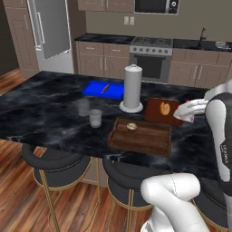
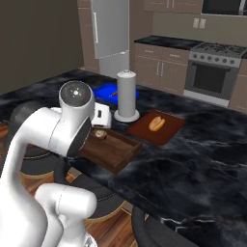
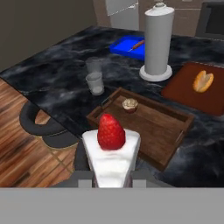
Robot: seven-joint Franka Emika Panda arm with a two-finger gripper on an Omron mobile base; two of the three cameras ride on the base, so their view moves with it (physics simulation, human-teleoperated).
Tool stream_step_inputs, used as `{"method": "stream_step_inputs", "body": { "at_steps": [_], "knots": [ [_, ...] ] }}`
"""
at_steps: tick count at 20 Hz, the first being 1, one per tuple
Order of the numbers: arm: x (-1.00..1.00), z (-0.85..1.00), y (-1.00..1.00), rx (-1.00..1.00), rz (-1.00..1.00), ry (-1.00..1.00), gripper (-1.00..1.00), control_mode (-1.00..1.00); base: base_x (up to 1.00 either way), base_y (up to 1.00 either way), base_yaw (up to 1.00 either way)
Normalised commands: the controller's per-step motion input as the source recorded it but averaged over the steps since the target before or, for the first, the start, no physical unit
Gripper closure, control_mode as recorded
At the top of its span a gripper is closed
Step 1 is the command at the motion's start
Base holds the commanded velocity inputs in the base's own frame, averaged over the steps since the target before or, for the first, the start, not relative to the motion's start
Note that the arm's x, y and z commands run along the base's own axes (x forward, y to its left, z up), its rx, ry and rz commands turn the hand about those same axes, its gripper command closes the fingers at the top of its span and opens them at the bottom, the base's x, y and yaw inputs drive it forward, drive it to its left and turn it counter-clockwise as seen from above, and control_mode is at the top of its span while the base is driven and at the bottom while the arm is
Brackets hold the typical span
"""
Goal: Take the cake and cupcake from the fridge and place them on the empty tray on the dining counter.
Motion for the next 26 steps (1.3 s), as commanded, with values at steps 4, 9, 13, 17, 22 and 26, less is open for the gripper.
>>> {"method": "stream_step_inputs", "body": {
  "at_steps": [4,9,13,17,22,26],
  "knots": [
    [0.66,-0.53,0.00,0.00,0.00,0.14,1.00,-1.00,0.00,0.00,0.00],
    [0.44,-0.46,0.00,0.00,0.00,0.07,1.00,-1.00,0.00,0.00,0.00],
    [0.44,-0.28,-0.04,0.00,0.00,0.06,1.00,-1.00,0.00,0.00,0.00],
    [0.29,-0.23,-0.07,0.00,0.00,0.03,1.00,-1.00,0.00,0.00,0.00],
    [0.12,-0.32,-0.06,0.00,0.00,0.00,1.00,-1.00,0.00,0.00,0.00],
    [0.03,-0.34,0.00,0.00,0.00,0.00,1.00,-1.00,0.00,0.00,0.00]
  ]
}}
